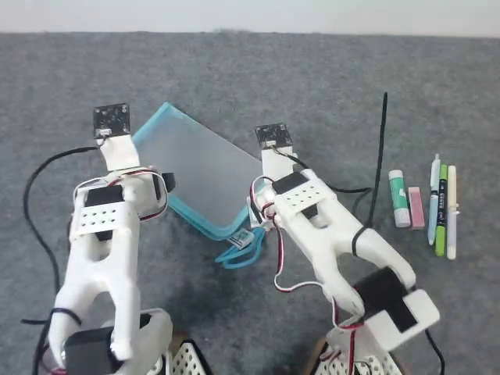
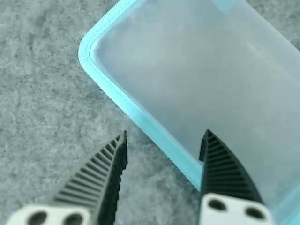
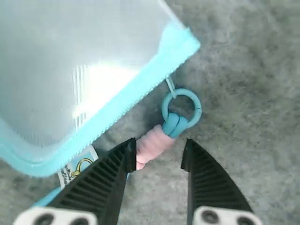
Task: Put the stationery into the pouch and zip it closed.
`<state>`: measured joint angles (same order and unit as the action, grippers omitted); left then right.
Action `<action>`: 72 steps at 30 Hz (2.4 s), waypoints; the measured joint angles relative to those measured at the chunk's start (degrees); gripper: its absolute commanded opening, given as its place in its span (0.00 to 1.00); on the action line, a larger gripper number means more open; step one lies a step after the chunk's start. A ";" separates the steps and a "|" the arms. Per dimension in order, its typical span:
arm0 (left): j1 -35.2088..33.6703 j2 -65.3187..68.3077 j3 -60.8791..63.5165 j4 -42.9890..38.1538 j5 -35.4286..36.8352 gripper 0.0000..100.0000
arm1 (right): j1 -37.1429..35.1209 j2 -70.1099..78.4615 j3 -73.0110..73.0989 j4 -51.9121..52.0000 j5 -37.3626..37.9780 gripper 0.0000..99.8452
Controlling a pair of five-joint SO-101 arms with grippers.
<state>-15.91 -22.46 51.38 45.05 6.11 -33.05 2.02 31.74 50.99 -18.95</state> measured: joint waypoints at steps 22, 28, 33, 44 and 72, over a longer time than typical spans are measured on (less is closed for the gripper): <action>-0.09 -0.09 1.14 0.00 0.00 0.24 | 14.68 9.93 -16.26 12.66 17.49 0.01; -0.09 -0.09 1.14 -3.52 -0.35 0.24 | 15.38 0.35 -20.31 18.02 19.52 0.01; 3.34 3.08 1.14 -6.15 -0.18 0.24 | 10.11 -11.52 -21.19 19.52 19.60 0.01; 14.86 24.26 -9.23 -6.86 1.76 0.24 | -2.73 -27.69 -36.40 31.03 25.32 0.01; 6.15 24.88 -15.74 -4.48 7.21 0.24 | 10.11 -15.30 -0.18 -3.08 28.13 0.23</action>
<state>-9.76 2.42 35.65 40.57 13.32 -22.95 -13.27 31.56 47.91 9.19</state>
